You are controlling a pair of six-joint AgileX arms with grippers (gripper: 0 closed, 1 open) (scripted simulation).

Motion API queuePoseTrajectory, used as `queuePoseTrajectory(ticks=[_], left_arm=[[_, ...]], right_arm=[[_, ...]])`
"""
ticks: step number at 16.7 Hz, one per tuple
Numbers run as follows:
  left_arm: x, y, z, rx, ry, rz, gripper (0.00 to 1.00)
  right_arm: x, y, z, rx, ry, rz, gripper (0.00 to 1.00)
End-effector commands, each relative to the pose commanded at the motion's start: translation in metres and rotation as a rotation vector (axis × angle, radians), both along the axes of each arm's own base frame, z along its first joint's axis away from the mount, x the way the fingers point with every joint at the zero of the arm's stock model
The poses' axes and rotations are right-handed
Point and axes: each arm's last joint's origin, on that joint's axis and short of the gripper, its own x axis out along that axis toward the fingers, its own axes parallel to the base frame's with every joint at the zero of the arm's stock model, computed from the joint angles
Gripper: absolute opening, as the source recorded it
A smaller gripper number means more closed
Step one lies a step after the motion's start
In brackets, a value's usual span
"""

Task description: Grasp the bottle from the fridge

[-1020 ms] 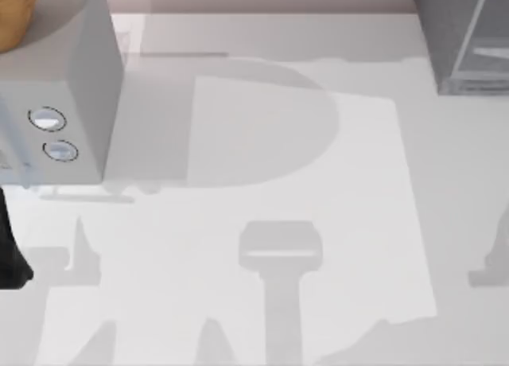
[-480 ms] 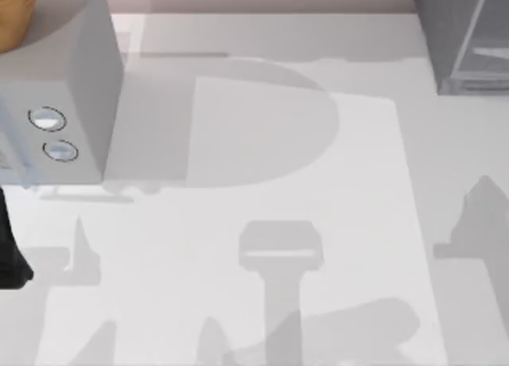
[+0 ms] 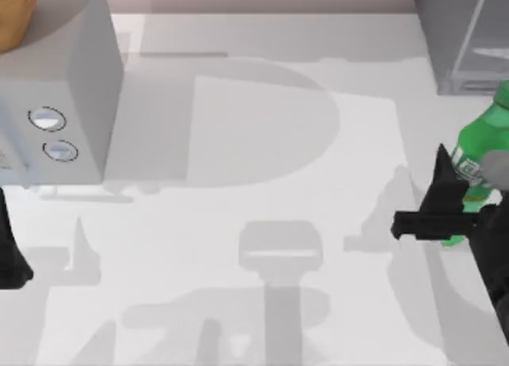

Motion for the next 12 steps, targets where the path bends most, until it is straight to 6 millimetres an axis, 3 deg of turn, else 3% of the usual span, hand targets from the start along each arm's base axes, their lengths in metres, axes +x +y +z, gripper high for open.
queuePoseTrajectory(ticks=[3,6,9,12], left_arm=[[0.0,0.0,0.0,0.0,0.0,0.0,1.0],[0.0,0.0,0.0,0.0,0.0,0.0,1.0],[0.0,0.0,0.0,0.0,0.0,0.0,1.0],[0.0,0.0,0.0,0.0,0.0,0.0,1.0]], right_arm=[[-0.015,0.051,-0.018,-0.05,0.004,-0.005,0.0],[-0.043,0.094,-0.038,-0.083,-0.033,-0.014,0.0],[-0.073,0.124,-0.055,-0.094,-0.08,-0.026,0.0],[-0.094,0.138,-0.065,-0.094,-0.112,-0.037,0.0]])
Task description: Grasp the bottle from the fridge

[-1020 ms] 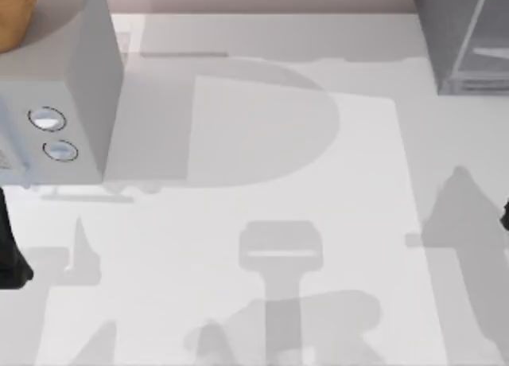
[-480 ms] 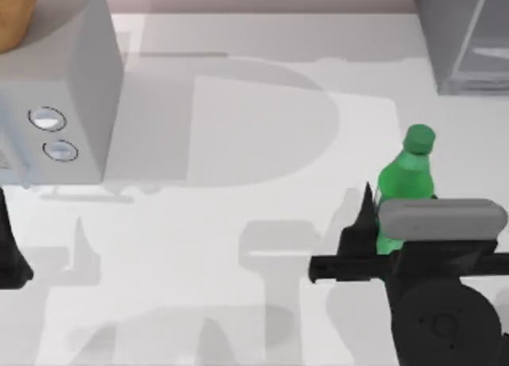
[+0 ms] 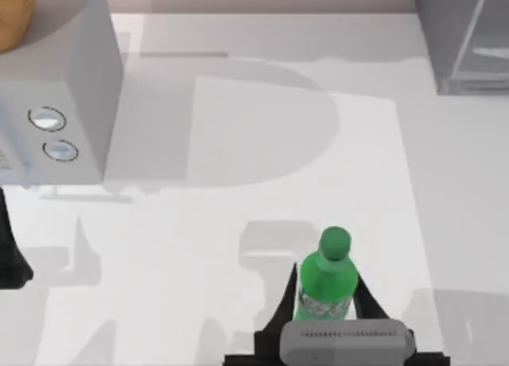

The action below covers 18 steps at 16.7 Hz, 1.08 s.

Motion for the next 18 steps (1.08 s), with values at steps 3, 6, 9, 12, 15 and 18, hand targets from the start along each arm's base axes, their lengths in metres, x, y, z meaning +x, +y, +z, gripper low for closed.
queuePoseTrajectory(ticks=[3,6,9,12,15,18], left_arm=[[0.0,0.0,0.0,0.0,0.0,0.0,1.0],[0.0,0.0,0.0,0.0,0.0,0.0,1.0],[0.0,0.0,0.0,0.0,0.0,0.0,1.0],[0.0,0.0,0.0,0.0,0.0,0.0,1.0],[0.0,0.0,0.0,0.0,0.0,0.0,1.0],[0.0,0.0,0.0,0.0,0.0,0.0,1.0]], right_arm=[[-0.003,0.002,-0.002,0.001,-0.005,-0.002,0.0],[-0.002,0.001,-0.002,-0.003,-0.004,-0.003,0.0],[0.0,0.002,-0.007,-0.016,-0.002,-0.004,0.0],[0.011,0.004,-0.017,-0.024,0.005,-0.009,0.0],[0.027,0.006,-0.027,-0.013,0.007,-0.007,0.0],[0.041,0.005,-0.034,0.003,0.0,-0.004,0.0]])
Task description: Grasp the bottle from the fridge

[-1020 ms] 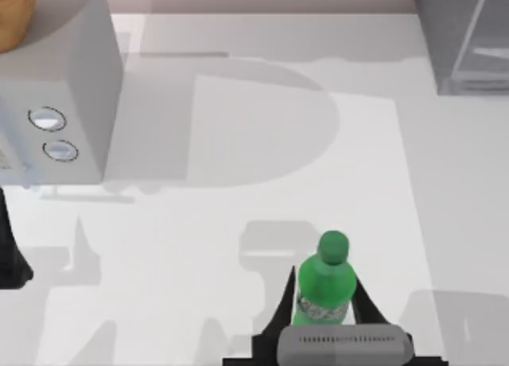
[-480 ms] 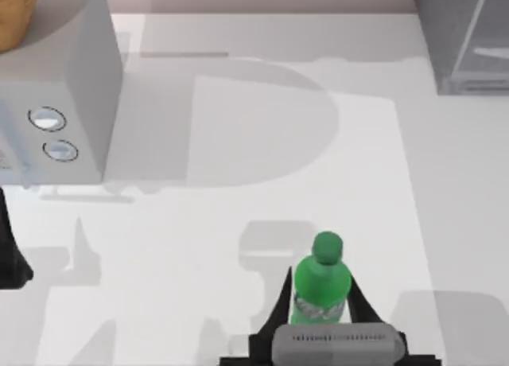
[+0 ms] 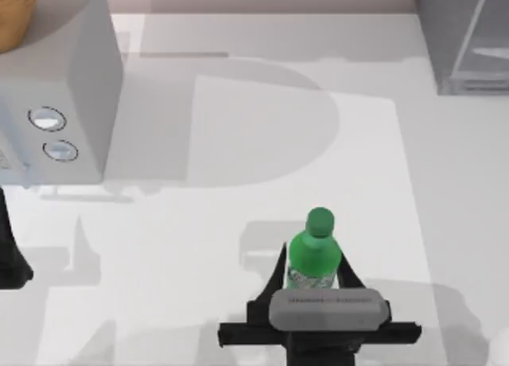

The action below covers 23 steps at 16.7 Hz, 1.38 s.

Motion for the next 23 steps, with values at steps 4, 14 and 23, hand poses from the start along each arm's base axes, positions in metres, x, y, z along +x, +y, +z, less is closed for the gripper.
queuePoseTrajectory(ticks=[4,14,23], left_arm=[[0.0,0.0,0.0,0.0,0.0,0.0,1.0],[0.0,0.0,0.0,0.0,0.0,0.0,1.0],[0.0,0.0,0.0,0.0,0.0,0.0,1.0]], right_arm=[[0.009,-0.0022,-0.0037,-0.003,-0.005,0.002,0.0],[0.009,-0.0022,-0.0037,-0.003,-0.005,0.002,0.53],[0.009,-0.0022,-0.0037,-0.003,-0.005,0.002,1.0]])
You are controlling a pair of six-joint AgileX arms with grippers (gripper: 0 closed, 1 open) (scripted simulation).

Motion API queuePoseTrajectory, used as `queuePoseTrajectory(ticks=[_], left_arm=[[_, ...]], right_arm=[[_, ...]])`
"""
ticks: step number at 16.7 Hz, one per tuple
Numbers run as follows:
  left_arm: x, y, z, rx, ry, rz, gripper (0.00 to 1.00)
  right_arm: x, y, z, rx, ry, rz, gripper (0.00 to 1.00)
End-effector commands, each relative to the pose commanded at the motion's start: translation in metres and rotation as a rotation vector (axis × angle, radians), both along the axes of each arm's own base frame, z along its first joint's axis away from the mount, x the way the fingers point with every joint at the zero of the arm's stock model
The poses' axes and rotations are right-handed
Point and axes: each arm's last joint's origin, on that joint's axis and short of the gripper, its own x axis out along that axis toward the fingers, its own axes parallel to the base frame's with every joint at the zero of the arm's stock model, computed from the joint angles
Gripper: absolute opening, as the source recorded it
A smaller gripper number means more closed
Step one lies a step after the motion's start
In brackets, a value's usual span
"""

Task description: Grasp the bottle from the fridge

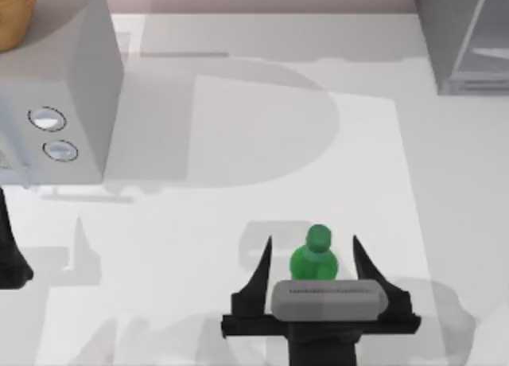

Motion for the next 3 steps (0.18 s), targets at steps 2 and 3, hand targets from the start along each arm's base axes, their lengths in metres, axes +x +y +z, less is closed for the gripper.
queuePoseTrajectory(ticks=[2,3], left_arm=[[0.0,0.0,0.0,0.0,0.0,0.0,1.0],[0.0,0.0,0.0,0.0,0.0,0.0,1.0]], right_arm=[[0.0,0.0,0.0,0.0,0.0,0.0,1.0],[0.0,0.0,0.0,0.0,0.0,0.0,1.0]])
